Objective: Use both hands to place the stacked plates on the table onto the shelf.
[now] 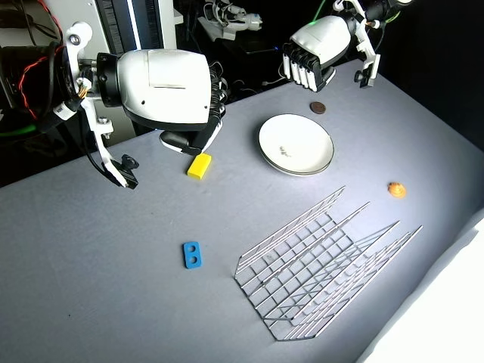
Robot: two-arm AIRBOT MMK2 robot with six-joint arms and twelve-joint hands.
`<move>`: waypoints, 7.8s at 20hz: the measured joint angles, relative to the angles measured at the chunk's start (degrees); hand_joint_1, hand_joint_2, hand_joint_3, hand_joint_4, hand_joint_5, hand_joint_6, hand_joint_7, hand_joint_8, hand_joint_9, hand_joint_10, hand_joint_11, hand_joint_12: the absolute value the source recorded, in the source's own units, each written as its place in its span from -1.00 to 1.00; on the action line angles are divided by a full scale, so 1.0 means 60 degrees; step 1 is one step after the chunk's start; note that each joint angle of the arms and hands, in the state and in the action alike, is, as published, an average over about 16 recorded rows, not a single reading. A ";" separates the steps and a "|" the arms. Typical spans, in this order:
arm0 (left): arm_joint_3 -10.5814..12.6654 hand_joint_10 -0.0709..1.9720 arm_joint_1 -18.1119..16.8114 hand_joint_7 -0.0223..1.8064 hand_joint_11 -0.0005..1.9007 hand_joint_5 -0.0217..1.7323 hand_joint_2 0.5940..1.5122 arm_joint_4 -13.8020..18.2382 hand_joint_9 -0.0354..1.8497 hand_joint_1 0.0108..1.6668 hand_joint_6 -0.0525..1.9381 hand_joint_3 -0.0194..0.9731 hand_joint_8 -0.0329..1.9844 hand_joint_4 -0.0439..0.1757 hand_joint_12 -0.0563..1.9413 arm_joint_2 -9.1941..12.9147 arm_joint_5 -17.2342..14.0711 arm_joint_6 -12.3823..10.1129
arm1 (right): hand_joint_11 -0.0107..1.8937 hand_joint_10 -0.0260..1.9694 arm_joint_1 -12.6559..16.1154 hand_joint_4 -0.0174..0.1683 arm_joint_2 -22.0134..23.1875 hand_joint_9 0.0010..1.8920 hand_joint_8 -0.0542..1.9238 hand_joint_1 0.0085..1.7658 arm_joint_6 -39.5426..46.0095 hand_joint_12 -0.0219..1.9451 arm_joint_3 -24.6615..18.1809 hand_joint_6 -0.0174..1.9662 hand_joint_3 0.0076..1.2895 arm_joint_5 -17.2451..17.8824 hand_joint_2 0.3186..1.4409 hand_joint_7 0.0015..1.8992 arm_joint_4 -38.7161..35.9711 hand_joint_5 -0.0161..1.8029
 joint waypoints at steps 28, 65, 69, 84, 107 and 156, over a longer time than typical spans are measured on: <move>0.0245 -0.92 -0.0303 -0.92 -0.98 -0.92 -0.03 0.0280 -0.93 -0.99 -0.95 -0.92 -0.95 -0.60 -0.93 -0.0034 -0.0252 -0.1012 | -0.97 -0.97 0.0000 -0.76 0.0000 -0.98 -0.93 -0.53 -0.0011 -0.99 -0.0009 -0.96 -0.98 0.0009 0.22 -0.98 -0.0022 -0.96; 0.0620 -0.92 0.2468 -0.90 -0.98 -0.92 0.01 0.0321 -0.92 -0.99 -0.95 -0.92 -0.96 -0.60 -0.93 -0.0058 0.4219 -0.1336 | -0.97 -0.97 -0.0035 -0.76 -0.0006 -0.98 -0.93 0.42 -0.0047 -0.63 -0.0027 -0.96 -0.98 0.0009 0.13 -0.98 -0.0104 -0.90; 0.0440 -0.92 0.2739 -0.91 -0.98 -0.92 0.01 0.0036 -0.92 -1.00 -0.95 -0.92 -0.96 -0.62 -0.93 -0.0045 0.4570 -0.1339 | -0.98 -0.97 -0.0037 -0.76 -0.0007 -0.98 -0.93 0.42 -0.0057 -0.66 -0.0028 -0.96 -0.98 -0.0001 0.12 -0.98 -0.0104 -0.91; -0.0763 -0.93 0.3436 -0.93 -0.97 -0.94 -0.01 -0.1230 -0.92 -1.00 -0.97 -0.92 -0.98 -0.68 -0.91 -0.0130 0.5068 -0.1337 | -0.97 -0.97 -0.0124 -0.76 -0.0040 -0.98 -0.93 0.46 -0.0353 -0.89 -0.0025 -0.96 -0.98 -0.0040 0.12 -0.99 -0.0113 -0.96; -0.1677 -0.94 0.3103 -0.93 -0.99 -0.93 0.00 -0.2277 -0.95 -1.00 -0.96 -0.92 -0.97 -0.63 -0.97 -0.0940 0.5658 -0.1204 | -0.97 -0.97 0.0428 -0.75 -0.2951 -0.98 -0.93 0.50 -0.1703 -0.64 0.1514 -0.96 -0.98 -0.1359 0.09 -0.98 -0.0432 -0.93; -0.1327 -0.95 0.3563 -0.99 -0.98 -0.97 0.03 -0.3789 -0.97 -0.98 -0.97 -0.92 -0.98 -0.57 -0.97 -0.0799 0.6516 -0.1264 | -0.97 -0.97 0.0297 -0.72 -0.5676 -0.95 -0.93 0.49 -0.2974 -0.56 0.3384 -0.96 -0.98 -0.2402 0.15 -0.93 -0.0514 -0.87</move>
